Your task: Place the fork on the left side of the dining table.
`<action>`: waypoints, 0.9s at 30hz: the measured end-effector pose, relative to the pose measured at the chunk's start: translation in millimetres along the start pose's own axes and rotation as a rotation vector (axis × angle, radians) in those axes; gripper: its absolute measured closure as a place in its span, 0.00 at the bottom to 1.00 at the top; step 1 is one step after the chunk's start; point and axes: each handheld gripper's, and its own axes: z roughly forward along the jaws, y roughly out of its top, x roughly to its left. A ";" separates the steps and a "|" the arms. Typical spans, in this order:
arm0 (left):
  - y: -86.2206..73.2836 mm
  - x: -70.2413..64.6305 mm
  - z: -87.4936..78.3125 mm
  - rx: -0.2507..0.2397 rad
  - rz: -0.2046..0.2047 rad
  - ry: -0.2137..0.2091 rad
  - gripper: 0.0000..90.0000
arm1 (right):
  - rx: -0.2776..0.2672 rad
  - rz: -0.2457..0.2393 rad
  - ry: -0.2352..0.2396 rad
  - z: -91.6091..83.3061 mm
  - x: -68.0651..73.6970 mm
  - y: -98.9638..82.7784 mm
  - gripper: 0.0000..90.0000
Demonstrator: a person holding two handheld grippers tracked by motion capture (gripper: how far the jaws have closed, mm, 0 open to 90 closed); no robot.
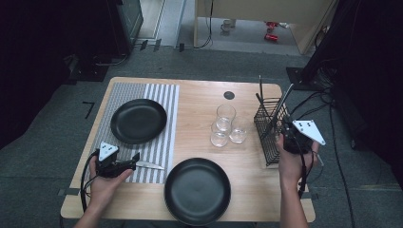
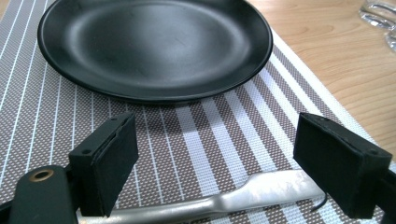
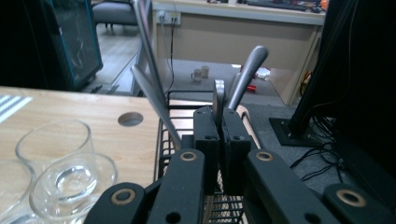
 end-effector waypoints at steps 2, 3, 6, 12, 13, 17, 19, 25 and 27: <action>1.4 -1.2 -0.2 -0.004 0.003 -0.006 0.16 | -0.013 0.014 0.002 -2.6 -2.4 0.9 0.98; 1.8 -2.0 -0.3 -0.006 0.006 -0.008 0.16 | -0.019 0.026 0.007 -4.0 -3.0 1.4 0.98; 3.3 -4.3 -0.9 -0.010 0.008 -0.017 0.16 | -0.035 0.036 -0.002 -8.5 -3.1 3.5 0.98; 9.6 -9.8 -3.8 -0.033 0.000 -0.044 0.16 | -0.063 0.078 0.026 -19.8 -4.3 14.2 0.98; 11.5 -11.5 -4.4 -0.033 0.005 -0.059 0.16 | -0.070 0.079 0.030 -22.8 -4.4 17.0 0.98; 17.9 -16.1 -6.0 -0.050 0.007 -0.085 0.16 | -0.105 0.083 0.042 -34.0 -3.2 28.8 0.98; 22.6 -19.3 -6.9 -0.062 0.012 -0.094 0.16 | -0.125 0.085 0.047 -39.8 -3.1 35.8 0.98; 29.4 -24.4 -6.3 -0.071 0.019 -0.116 0.16 | -0.162 0.091 0.061 -53.1 -1.1 49.3 0.98; 30.9 -25.4 -6.4 -0.070 0.013 -0.127 0.16 | -0.172 0.113 0.082 -57.0 -0.6 52.3 0.98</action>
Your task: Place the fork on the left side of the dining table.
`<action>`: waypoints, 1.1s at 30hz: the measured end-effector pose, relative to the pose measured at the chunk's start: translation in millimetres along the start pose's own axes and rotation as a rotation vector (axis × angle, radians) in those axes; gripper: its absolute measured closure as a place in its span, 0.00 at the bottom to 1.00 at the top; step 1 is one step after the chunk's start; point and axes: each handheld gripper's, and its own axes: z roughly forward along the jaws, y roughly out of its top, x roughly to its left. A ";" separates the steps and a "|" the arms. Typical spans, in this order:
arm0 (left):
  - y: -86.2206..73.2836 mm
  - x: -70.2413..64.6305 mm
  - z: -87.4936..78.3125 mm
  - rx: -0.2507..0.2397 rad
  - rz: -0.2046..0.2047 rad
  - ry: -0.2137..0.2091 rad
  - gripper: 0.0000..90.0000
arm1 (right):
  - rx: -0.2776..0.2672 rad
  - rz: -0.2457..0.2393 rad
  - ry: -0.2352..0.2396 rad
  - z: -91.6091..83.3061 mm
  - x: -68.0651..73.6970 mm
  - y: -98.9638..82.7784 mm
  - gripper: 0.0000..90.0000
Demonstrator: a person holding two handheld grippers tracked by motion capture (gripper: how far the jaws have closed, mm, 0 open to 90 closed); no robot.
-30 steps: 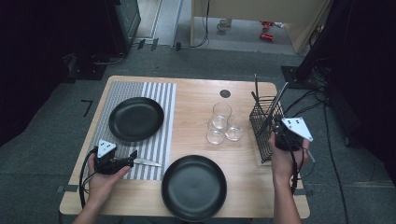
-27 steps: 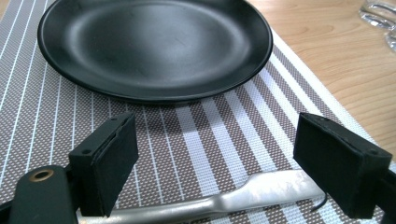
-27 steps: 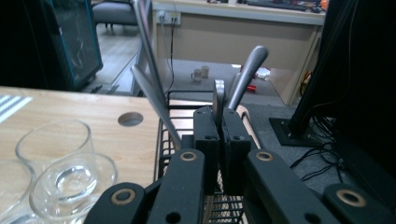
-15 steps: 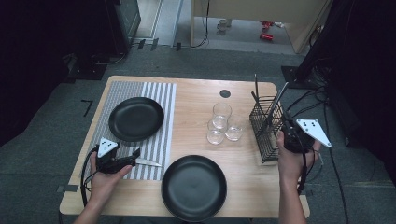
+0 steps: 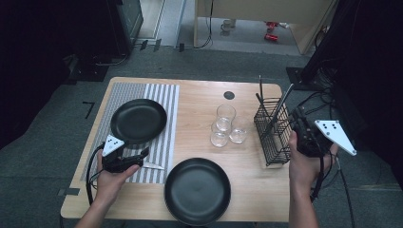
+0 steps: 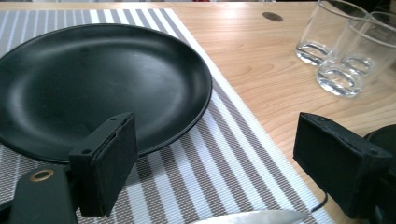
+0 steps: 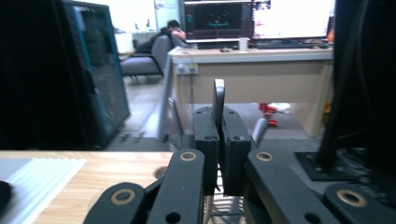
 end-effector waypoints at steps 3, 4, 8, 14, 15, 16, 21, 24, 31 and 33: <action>3.2 -1.4 -0.7 -0.005 0.003 -0.004 0.16 | -0.016 0.000 0.020 -4.9 5.2 7.7 0.98; 4.5 -1.6 -0.9 -0.008 0.001 -0.008 0.16 | -0.021 -0.003 0.023 -6.2 7.2 10.3 0.98; 9.6 -4.6 0.1 -0.016 0.002 -0.018 0.16 | -0.043 -0.021 0.035 -9.4 13.2 18.9 0.98; 15.5 -15.6 5.3 -0.020 0.018 -0.042 0.16 | -0.047 -0.028 0.069 -11.8 25.8 23.9 0.98; 16.1 -17.2 6.1 -0.020 0.021 -0.046 0.16 | -0.050 -0.030 0.075 -12.1 28.0 24.0 0.98; 16.9 -20.0 7.5 -0.020 0.025 -0.052 0.16 | -0.051 -0.031 0.079 -12.4 29.6 24.0 0.98; 20.0 -29.5 12.6 -0.019 0.043 -0.069 0.16 | -0.049 -0.032 0.122 -13.3 41.7 23.3 0.98; 22.0 -35.3 16.0 -0.019 0.052 -0.081 0.16 | -0.047 -0.040 0.144 -13.0 49.7 21.5 0.98; 24.8 -48.0 24.1 -0.021 0.066 -0.106 0.16 | -0.036 -0.031 0.197 -9.5 69.1 13.6 0.98; 25.7 -51.9 26.5 -0.024 0.068 -0.115 0.16 | -0.033 -0.033 0.208 -7.9 74.6 10.9 0.98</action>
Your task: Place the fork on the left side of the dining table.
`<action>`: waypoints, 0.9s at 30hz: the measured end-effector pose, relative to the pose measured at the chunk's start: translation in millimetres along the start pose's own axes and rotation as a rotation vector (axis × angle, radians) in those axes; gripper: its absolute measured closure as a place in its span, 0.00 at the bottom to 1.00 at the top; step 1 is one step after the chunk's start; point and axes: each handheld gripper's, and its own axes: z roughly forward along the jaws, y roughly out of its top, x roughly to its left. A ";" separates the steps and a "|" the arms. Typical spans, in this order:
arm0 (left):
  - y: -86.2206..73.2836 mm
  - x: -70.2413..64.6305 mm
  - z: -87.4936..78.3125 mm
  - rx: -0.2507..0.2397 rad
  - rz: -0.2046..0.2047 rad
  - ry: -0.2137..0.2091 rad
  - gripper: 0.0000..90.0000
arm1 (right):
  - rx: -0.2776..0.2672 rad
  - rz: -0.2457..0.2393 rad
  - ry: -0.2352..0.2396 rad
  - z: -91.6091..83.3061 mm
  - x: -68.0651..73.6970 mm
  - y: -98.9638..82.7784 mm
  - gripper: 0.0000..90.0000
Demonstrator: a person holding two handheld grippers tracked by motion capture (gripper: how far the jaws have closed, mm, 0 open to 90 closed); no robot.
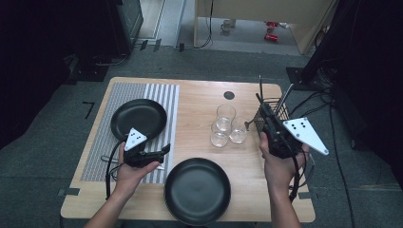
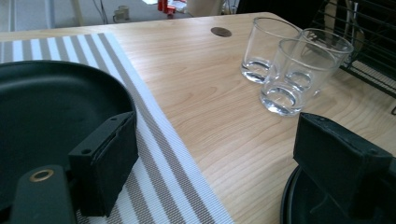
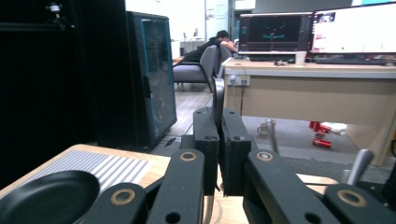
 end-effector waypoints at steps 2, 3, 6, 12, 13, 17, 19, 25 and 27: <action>0.7 -2.8 2.5 0.000 0.001 -0.006 0.16 | 0.005 0.003 0.012 2.3 5.1 -2.1 0.98; 1.1 -3.9 3.6 0.002 0.006 -0.009 0.16 | 0.006 0.002 0.018 3.5 7.4 -3.0 0.98; 1.8 -7.8 6.4 0.004 0.008 -0.019 0.16 | 0.010 0.003 0.036 6.6 14.3 -5.6 0.98; 2.3 -12.6 12.7 0.010 0.007 -0.035 0.16 | 0.017 -0.009 0.060 10.8 24.3 -10.0 0.98; 2.3 -14.5 14.2 0.011 0.012 -0.039 0.16 | 0.017 -0.009 0.063 11.2 25.7 -10.6 0.98; 2.6 -19.6 17.6 0.012 0.017 -0.049 0.16 | 0.020 -0.005 0.074 12.6 30.5 -12.4 0.98; 2.9 -22.0 19.8 0.013 0.021 -0.052 0.16 | 0.022 -0.002 0.080 13.8 32.6 -13.5 0.98; 5.0 -25.9 24.8 0.006 0.018 -0.067 0.16 | 0.025 0.009 0.100 16.6 39.4 -16.8 0.98; 6.0 -25.9 25.4 0.004 0.014 -0.067 0.16 | 0.029 0.009 0.108 17.9 42.9 -17.8 0.98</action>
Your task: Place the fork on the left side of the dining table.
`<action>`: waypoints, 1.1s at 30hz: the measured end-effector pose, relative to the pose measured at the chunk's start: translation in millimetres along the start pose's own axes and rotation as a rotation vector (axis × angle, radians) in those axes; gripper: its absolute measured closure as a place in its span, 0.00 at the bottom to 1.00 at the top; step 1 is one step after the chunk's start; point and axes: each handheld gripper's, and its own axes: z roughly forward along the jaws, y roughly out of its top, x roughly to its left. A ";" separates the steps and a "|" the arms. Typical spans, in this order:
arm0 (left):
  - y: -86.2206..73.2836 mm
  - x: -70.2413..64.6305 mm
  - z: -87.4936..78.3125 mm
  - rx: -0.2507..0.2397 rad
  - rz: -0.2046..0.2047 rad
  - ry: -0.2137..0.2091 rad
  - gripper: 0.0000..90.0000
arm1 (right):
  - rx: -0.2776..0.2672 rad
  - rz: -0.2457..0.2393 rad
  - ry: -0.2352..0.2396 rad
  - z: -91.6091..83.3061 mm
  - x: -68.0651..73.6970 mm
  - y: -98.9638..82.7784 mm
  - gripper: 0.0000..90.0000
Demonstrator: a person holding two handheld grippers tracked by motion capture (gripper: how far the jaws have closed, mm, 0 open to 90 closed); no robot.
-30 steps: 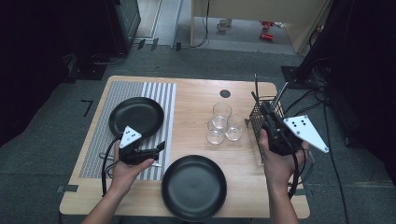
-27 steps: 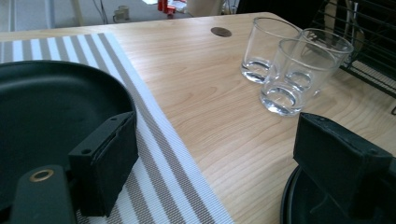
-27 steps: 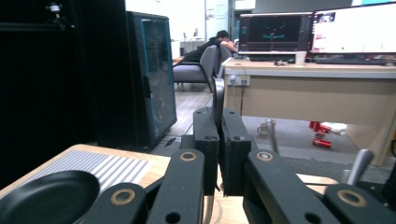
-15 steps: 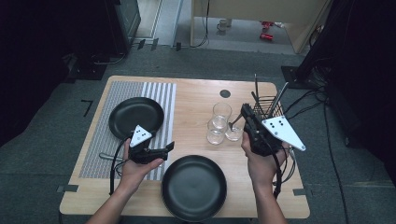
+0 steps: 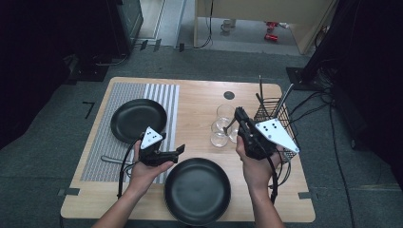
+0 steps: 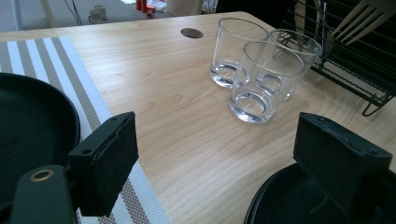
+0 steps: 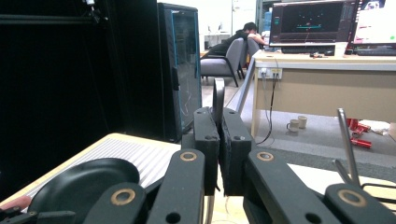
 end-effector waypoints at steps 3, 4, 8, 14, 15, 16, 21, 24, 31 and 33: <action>0.9 -0.3 0.4 -0.003 0.001 -0.003 0.16 | 0.005 -0.002 0.009 3.0 4.3 -1.2 0.98; 1.1 -0.6 0.9 -0.002 0.002 -0.004 0.16 | 0.006 -0.002 0.010 3.5 5.0 -1.4 0.98; 1.0 -2.2 3.2 0.003 0.002 -0.012 0.16 | 0.012 -0.008 0.023 6.9 10.2 -3.4 0.98; 2.0 -8.6 8.7 0.010 0.012 -0.027 0.16 | 0.018 -0.009 0.040 11.1 17.9 -4.4 0.98; 2.2 -9.7 9.4 0.009 0.012 -0.028 0.16 | 0.020 -0.011 0.043 12.0 19.6 -4.4 0.98; 2.7 -11.1 9.9 0.009 0.015 -0.032 0.16 | 0.021 -0.012 0.045 12.2 20.9 -4.3 0.98; 4.1 -17.2 14.9 0.013 0.027 -0.044 0.16 | 0.021 -0.016 0.062 13.8 27.5 -5.1 0.98; 3.7 -20.7 18.5 0.015 0.032 -0.050 0.16 | 0.025 -0.015 0.069 15.2 29.8 -6.9 0.98; 3.6 -27.9 26.0 0.019 0.042 -0.063 0.16 | 0.031 -0.013 0.082 18.7 36.3 -9.3 0.98; 3.7 -29.8 27.6 0.020 0.046 -0.066 0.16 | 0.030 -0.015 0.086 19.1 38.2 -9.5 0.98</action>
